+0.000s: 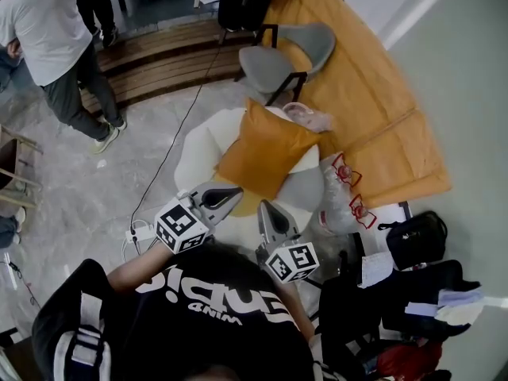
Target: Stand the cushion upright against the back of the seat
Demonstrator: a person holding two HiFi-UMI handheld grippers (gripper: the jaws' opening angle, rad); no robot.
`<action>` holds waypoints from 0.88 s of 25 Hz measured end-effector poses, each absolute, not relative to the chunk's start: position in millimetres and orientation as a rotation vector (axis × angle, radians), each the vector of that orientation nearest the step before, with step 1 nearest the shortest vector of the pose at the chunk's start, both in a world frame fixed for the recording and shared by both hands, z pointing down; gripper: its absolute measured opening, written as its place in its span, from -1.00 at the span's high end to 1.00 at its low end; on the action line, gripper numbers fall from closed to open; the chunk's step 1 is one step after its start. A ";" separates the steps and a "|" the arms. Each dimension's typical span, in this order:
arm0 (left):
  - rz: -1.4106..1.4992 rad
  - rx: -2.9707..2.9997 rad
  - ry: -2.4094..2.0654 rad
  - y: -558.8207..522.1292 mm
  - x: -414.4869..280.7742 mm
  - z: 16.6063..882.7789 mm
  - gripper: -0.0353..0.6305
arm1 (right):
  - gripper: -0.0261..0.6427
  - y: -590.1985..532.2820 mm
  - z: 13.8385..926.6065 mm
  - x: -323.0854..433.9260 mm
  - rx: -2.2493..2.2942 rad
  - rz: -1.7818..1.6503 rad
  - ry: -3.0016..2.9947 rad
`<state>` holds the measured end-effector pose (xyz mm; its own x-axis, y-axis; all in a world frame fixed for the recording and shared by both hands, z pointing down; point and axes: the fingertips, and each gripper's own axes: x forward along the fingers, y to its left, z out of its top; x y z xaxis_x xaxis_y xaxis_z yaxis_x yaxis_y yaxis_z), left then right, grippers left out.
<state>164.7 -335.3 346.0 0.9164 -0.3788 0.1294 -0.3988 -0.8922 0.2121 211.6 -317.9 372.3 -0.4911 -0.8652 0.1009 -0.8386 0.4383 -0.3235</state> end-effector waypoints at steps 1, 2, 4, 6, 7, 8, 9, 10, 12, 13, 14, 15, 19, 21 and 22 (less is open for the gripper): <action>0.116 2.839 -0.595 -336.7 163.5 345.1 0.87 | 0.86 -318.5 373.0 210.4 -1.546 -0.499 2.610; 0.108 2.835 -0.603 -338.0 162.5 344.7 0.87 | 0.86 -319.0 373.7 208.9 -1.546 -0.486 2.625; 0.099 2.829 -0.615 -340.1 161.2 344.5 0.87 | 0.86 -320.0 373.7 205.7 -1.532 -0.474 2.642; 0.100 2.829 -0.618 -342.1 160.5 344.4 0.87 | 0.86 -322.3 371.9 203.6 -1.517 -0.471 2.647; 0.101 2.830 -0.617 -343.2 160.3 344.2 0.87 | 0.86 -323.9 370.8 202.8 -1.513 -0.469 2.650; 0.101 2.831 -0.615 -344.3 160.4 343.9 0.87 | 0.86 -325.6 369.9 202.4 -1.511 -0.469 2.653; 0.102 2.831 -0.613 -345.5 160.6 343.7 0.87 | 0.86 -327.3 369.3 202.2 -1.509 -0.470 2.654; 0.102 2.831 -0.612 -346.9 160.8 343.5 0.87 | 0.86 -328.8 368.8 201.9 -1.507 -0.470 2.655; 0.100 2.831 -0.610 -349.4 161.4 343.1 0.87 | 0.86 -330.8 368.5 201.1 -1.502 -0.469 2.661; 0.098 2.831 -0.610 -350.6 161.8 343.2 0.87 | 0.86 -331.6 368.8 201.1 -1.501 -0.470 2.663; 0.097 2.831 -0.610 -351.8 162.4 343.5 0.87 | 0.86 -332.4 369.6 201.4 -1.500 -0.471 2.664; 0.097 2.831 -0.609 -353.0 163.1 344.0 0.87 | 0.86 -333.3 370.6 202.1 -1.501 -0.472 2.665; 0.097 2.829 -0.612 -360.3 163.4 344.8 0.87 | 0.86 -339.1 372.9 204.3 -1.510 -0.483 2.663; 0.096 2.826 -0.614 -363.5 162.6 343.9 0.87 | 0.86 -342.0 372.0 205.2 -1.514 -0.485 2.661; 0.096 2.824 -0.615 -364.4 162.4 343.6 0.87 | 0.86 -343.0 371.5 205.9 -1.515 -0.485 2.661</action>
